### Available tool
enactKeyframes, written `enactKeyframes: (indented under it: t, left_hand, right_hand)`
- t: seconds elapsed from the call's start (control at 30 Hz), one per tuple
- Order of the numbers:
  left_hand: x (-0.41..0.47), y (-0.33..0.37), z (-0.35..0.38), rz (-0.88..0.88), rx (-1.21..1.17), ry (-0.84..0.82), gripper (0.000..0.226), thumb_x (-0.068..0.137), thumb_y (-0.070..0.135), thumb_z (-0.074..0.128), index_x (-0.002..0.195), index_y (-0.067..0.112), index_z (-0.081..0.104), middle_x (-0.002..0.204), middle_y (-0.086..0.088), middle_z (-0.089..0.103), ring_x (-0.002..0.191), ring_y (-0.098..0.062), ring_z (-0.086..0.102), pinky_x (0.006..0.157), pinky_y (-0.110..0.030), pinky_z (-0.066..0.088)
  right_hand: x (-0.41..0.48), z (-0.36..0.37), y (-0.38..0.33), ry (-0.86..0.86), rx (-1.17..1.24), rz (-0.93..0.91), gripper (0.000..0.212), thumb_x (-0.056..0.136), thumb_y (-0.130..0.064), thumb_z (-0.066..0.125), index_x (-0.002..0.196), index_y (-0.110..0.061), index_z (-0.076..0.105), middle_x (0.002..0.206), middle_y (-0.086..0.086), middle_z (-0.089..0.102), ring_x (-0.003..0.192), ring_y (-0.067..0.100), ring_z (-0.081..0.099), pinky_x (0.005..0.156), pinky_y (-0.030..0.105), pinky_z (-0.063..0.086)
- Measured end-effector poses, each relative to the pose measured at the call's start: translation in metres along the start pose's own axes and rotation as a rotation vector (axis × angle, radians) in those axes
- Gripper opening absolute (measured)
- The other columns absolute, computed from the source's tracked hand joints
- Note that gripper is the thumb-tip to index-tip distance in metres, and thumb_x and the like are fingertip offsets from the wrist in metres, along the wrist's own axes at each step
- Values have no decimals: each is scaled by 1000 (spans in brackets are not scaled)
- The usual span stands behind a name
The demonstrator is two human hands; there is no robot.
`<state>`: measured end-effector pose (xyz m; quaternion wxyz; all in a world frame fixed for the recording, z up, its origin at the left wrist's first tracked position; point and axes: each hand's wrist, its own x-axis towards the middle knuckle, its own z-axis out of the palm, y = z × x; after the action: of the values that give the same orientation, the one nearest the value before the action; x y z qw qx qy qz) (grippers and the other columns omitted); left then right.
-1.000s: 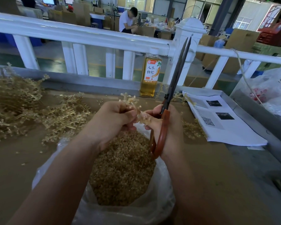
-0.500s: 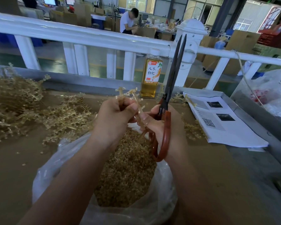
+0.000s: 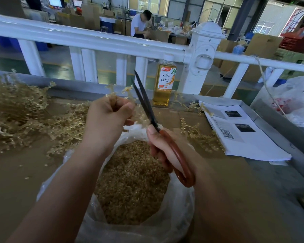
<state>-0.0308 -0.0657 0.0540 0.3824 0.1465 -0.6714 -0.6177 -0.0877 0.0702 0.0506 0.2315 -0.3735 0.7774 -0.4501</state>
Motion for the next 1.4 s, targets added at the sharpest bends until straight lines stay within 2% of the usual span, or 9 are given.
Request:
enactKeyframes:
  t: [0.1, 0.2, 0.5, 0.7, 0.87, 0.97, 1.17, 1.27, 1.4]
  left_hand:
    - [5, -2, -5, -26, -24, 42, 22, 87, 3, 59, 67, 11, 56, 47, 11, 57, 46, -2, 56, 52, -17, 52]
    - [7, -1, -9, -48, -56, 70, 23, 87, 4, 60, 65, 8, 53, 41, 12, 53, 42, -2, 52, 49, -17, 51]
    - [6, 3, -8, -114, -72, 43, 19, 86, 5, 60, 69, 2, 53, 58, -5, 48, 42, -4, 50, 49, -19, 53]
    - [7, 4, -10, -158, -106, -10, 22, 85, 3, 60, 65, 4, 54, 40, 8, 51, 40, -5, 51, 46, -19, 50]
    - [7, 5, -14, -173, -126, -51, 20, 85, 1, 59, 66, 3, 55, 41, 8, 52, 39, -4, 50, 45, -18, 49]
    - [7, 5, -12, -180, -129, -28, 18, 83, 3, 62, 67, 2, 55, 41, 7, 53, 39, -5, 50, 46, -19, 50]
    - [7, 4, -7, -174, -103, -8, 18, 84, 3, 62, 67, 2, 54, 39, 9, 49, 38, -4, 48, 47, -20, 53]
    - [6, 3, -8, -169, -91, 8, 18, 83, 3, 63, 67, 2, 55, 40, 7, 50, 38, -5, 49, 47, -21, 53]
    - [5, 2, -6, -153, -74, 37, 18, 83, 4, 63, 67, 2, 54, 39, 9, 50, 38, -4, 49, 47, -20, 53]
  right_hand:
    - [2, 2, 1, -94, -62, -26, 41, 72, -66, 27, 71, -30, 44, 69, -5, 49, 38, -7, 43, 44, 7, 34]
    - [3, 2, 7, -148, -72, -1, 42, 68, -70, 28, 71, -30, 43, 68, -6, 49, 39, -8, 43, 54, 18, 33]
    - [1, -1, 12, -195, -89, 43, 39, 66, -73, 31, 73, -36, 40, 66, -10, 49, 39, -7, 44, 46, 12, 35]
    - [1, -1, 9, -184, -101, 41, 39, 66, -72, 31, 72, -35, 41, 66, -9, 50, 39, -9, 45, 51, 15, 34]
    - [4, 2, 7, -171, -57, 6, 49, 68, -71, 30, 68, -24, 42, 60, -6, 46, 36, -2, 40, 52, 20, 31]
    - [4, 3, 6, -164, -49, 8, 43, 68, -70, 30, 67, -29, 41, 60, -7, 45, 34, -2, 41, 50, 19, 31]
    - [4, 1, 6, -151, -89, -4, 36, 89, -57, 31, 68, -29, 38, 62, -8, 42, 34, -6, 45, 41, 9, 32]
    - [3, 1, 7, -150, -107, -10, 35, 90, -55, 32, 68, -29, 38, 62, -8, 40, 36, -8, 45, 46, 13, 32]
    - [3, 1, 7, -167, -81, -2, 32, 90, -56, 32, 68, -32, 37, 57, -10, 42, 36, -10, 45, 41, 7, 32]
